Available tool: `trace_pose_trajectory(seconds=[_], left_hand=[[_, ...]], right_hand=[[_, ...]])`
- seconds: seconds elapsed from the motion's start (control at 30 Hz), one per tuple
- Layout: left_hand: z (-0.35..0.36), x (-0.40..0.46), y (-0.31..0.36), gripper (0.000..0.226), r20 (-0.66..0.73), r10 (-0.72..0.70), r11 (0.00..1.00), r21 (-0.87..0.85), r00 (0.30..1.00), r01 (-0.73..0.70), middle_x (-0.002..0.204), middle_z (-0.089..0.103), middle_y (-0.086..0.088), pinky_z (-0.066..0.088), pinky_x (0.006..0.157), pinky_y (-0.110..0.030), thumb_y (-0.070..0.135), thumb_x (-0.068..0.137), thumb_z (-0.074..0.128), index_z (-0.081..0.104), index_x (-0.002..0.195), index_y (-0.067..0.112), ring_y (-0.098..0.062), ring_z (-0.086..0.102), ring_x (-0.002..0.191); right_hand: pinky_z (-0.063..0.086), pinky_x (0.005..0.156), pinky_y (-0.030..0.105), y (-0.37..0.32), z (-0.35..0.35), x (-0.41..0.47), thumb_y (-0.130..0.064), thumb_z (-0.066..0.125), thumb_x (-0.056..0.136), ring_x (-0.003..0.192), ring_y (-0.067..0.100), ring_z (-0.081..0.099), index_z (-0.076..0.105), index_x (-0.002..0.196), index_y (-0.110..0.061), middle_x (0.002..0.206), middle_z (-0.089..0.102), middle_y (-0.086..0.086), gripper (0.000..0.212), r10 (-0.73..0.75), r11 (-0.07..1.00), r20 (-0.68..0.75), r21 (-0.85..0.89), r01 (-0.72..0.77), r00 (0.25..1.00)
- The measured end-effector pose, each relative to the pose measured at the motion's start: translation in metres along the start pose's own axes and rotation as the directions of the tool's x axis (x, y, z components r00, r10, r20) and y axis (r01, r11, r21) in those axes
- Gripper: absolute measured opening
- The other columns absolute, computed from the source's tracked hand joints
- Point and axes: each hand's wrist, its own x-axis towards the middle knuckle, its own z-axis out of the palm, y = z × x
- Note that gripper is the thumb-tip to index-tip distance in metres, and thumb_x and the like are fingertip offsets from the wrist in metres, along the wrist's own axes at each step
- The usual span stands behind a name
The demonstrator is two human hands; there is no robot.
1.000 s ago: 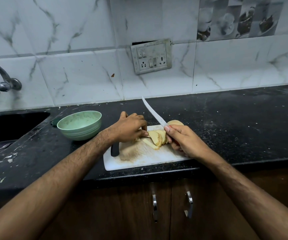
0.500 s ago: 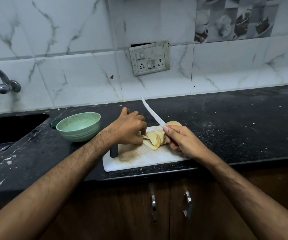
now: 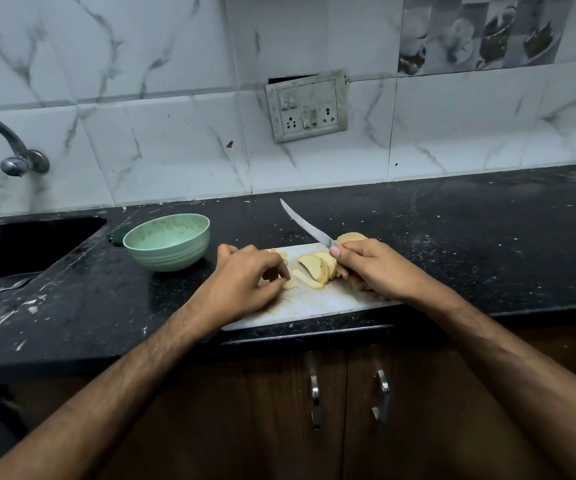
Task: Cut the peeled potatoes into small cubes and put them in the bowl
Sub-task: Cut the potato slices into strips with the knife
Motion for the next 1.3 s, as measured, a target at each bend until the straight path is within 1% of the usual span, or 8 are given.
trace_pose_trajectory(seconds=[0.1, 0.23, 0.4, 0.53, 0.67, 1.0, 1.17, 1.3], left_hand=[[-0.001, 0.000, -0.006, 0.012, 0.012, -0.029, 0.996, -0.085, 1.000, 0.030, 0.079, 0.065, 0.026, 0.039, 0.091, -0.045, 0.041, 0.084, 0.067, 0.076, 0.092, 0.039, -0.002, 0.061, 0.091], [-0.001, 0.001, -0.012, 0.015, 0.046, -0.034, 0.997, -0.063, 0.998, 0.037, 0.079, 0.060, 0.028, 0.041, 0.090, -0.048, 0.035, 0.083, 0.081, 0.077, 0.096, 0.042, -0.003, 0.061, 0.092], [-0.001, 0.003, -0.009, 0.007, 0.028, -0.077, 0.993, -0.084, 0.997, 0.079, 0.083, 0.065, 0.021, 0.027, 0.085, -0.036, 0.048, 0.085, 0.076, 0.077, 0.086, 0.042, 0.001, 0.057, 0.093], [0.002, 0.001, -0.010, 0.007, 0.037, -0.173, 0.970, -0.168, 0.984, 0.177, 0.081, 0.069, 0.022, 0.036, 0.099, -0.046, 0.041, 0.079, 0.083, 0.077, 0.078, 0.041, 0.004, 0.062, 0.091], [0.006, -0.003, -0.011, 0.008, 0.024, -0.216, 0.944, -0.250, 0.976, 0.215, 0.081, 0.069, 0.033, 0.041, 0.099, -0.053, 0.054, 0.072, 0.075, 0.073, 0.075, 0.047, 0.010, 0.064, 0.085], [0.006, 0.000, -0.006, 0.012, 0.022, -0.271, 0.944, -0.192, 0.962, 0.270, 0.072, 0.072, 0.021, 0.037, 0.102, -0.047, 0.035, 0.079, 0.083, 0.075, 0.070, 0.035, 0.005, 0.065, 0.081], [0.006, -0.001, -0.005, 0.012, 0.016, -0.253, 0.950, -0.185, 0.967, 0.252, 0.073, 0.072, 0.021, 0.034, 0.100, -0.043, 0.040, 0.079, 0.083, 0.076, 0.072, 0.034, 0.004, 0.065, 0.083], [0.007, -0.006, -0.007, 0.015, -0.017, -0.287, 0.940, -0.196, 0.958, 0.278, 0.072, 0.067, 0.028, 0.029, 0.092, -0.037, 0.046, 0.078, 0.083, 0.074, 0.069, 0.038, 0.009, 0.058, 0.082]], right_hand=[[0.027, 0.036, 0.018, -0.009, -0.004, -0.012, -0.041, 0.046, 0.103, 0.036, 0.009, 0.035, 0.055, 0.071, -0.013, 0.044, 0.043, -0.007, 0.043, 0.060, 0.990, 0.003, -0.126, -0.059, 0.998], [0.033, 0.040, 0.019, -0.016, -0.007, -0.026, -0.047, 0.045, 0.102, 0.037, 0.007, 0.042, 0.061, 0.074, -0.014, 0.051, 0.054, -0.001, 0.046, 0.130, 0.939, 0.031, -0.325, -0.113, 0.991], [0.046, 0.059, 0.032, -0.022, -0.006, -0.034, -0.051, 0.043, 0.100, 0.051, 0.011, 0.055, 0.062, 0.072, -0.019, 0.056, 0.062, -0.002, 0.047, 0.171, 0.885, 0.008, -0.441, -0.150, 0.985], [0.048, 0.070, 0.033, -0.029, 0.000, -0.042, -0.049, 0.043, 0.101, 0.058, 0.011, 0.057, 0.061, 0.070, -0.021, 0.054, 0.058, -0.007, 0.046, 0.224, 0.833, 0.041, -0.527, -0.170, 0.974], [0.049, 0.081, 0.038, -0.033, 0.013, -0.049, -0.052, 0.038, 0.101, 0.078, 0.018, 0.058, 0.052, 0.071, -0.024, 0.068, 0.053, -0.008, 0.044, 0.242, 0.747, 0.023, -0.643, -0.171, 0.970], [0.036, 0.074, 0.037, -0.052, 0.030, -0.059, -0.049, 0.033, 0.103, 0.084, 0.023, 0.046, 0.053, 0.100, -0.021, 0.086, 0.043, -0.002, 0.034, 0.281, 0.627, 0.004, -0.758, -0.180, 0.960], [0.038, 0.077, 0.037, -0.067, 0.041, -0.051, -0.040, 0.037, 0.104, 0.097, 0.027, 0.054, 0.047, 0.100, -0.020, 0.118, 0.056, 0.009, 0.022, 0.315, 0.626, 0.043, -0.760, -0.174, 0.948], [0.036, 0.073, 0.036, -0.068, 0.042, -0.060, -0.035, 0.039, 0.102, 0.085, 0.023, 0.046, 0.044, 0.096, -0.023, 0.113, 0.059, 0.006, 0.014, 0.269, 0.537, 0.015, -0.832, -0.137, 0.963]])
